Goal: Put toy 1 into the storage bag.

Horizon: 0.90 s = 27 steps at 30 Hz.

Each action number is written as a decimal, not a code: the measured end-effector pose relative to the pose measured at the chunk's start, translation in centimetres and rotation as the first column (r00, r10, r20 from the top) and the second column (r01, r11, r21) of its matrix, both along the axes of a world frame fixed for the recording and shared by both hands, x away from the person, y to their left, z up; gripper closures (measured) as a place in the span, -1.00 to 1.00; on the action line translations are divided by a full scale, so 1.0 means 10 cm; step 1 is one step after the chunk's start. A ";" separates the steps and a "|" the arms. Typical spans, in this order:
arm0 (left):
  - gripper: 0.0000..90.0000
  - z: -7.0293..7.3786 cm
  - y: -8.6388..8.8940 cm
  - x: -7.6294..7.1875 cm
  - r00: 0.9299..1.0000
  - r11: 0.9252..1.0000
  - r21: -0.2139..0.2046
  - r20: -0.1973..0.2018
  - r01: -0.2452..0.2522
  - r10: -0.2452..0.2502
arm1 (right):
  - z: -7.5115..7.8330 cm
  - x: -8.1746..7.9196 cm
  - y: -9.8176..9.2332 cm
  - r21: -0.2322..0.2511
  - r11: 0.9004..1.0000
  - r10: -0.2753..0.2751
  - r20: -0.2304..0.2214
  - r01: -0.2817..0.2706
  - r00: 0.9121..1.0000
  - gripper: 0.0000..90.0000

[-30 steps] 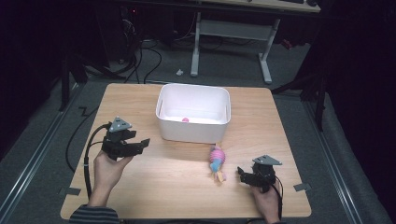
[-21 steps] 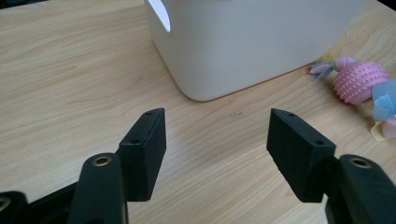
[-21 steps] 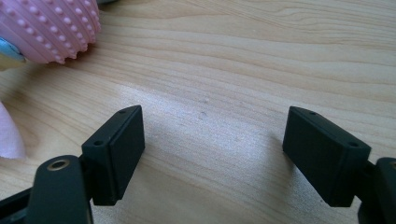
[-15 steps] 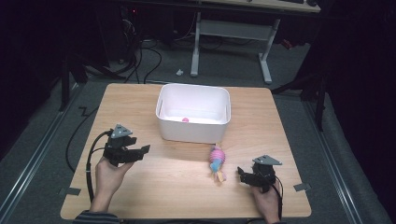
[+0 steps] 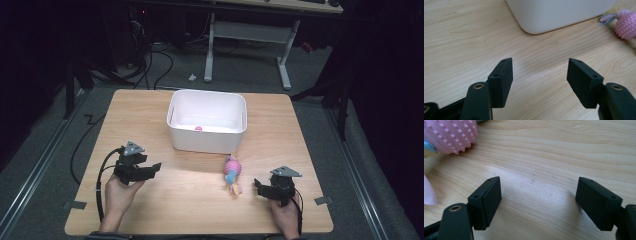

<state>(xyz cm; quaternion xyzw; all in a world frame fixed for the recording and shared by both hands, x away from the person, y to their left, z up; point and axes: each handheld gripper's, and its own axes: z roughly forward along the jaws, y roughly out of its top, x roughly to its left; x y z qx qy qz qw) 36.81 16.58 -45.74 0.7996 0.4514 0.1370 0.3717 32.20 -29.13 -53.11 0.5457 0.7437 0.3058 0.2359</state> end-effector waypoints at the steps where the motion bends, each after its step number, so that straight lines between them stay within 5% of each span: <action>1: -0.15 -0.02 0.00 0.00 1.000 1.000 -0.001 -0.003 0.000 0.000 | 0.00 0.00 0.00 0.000 1.000 0.000 0.000 0.000 1.000 -0.53; 27: -0.16 -0.49 -0.22 -0.06 0.998 0.999 0.037 -0.056 0.008 -0.006 | 0.00 0.00 0.00 0.000 1.000 0.000 0.000 0.000 1.000 -0.54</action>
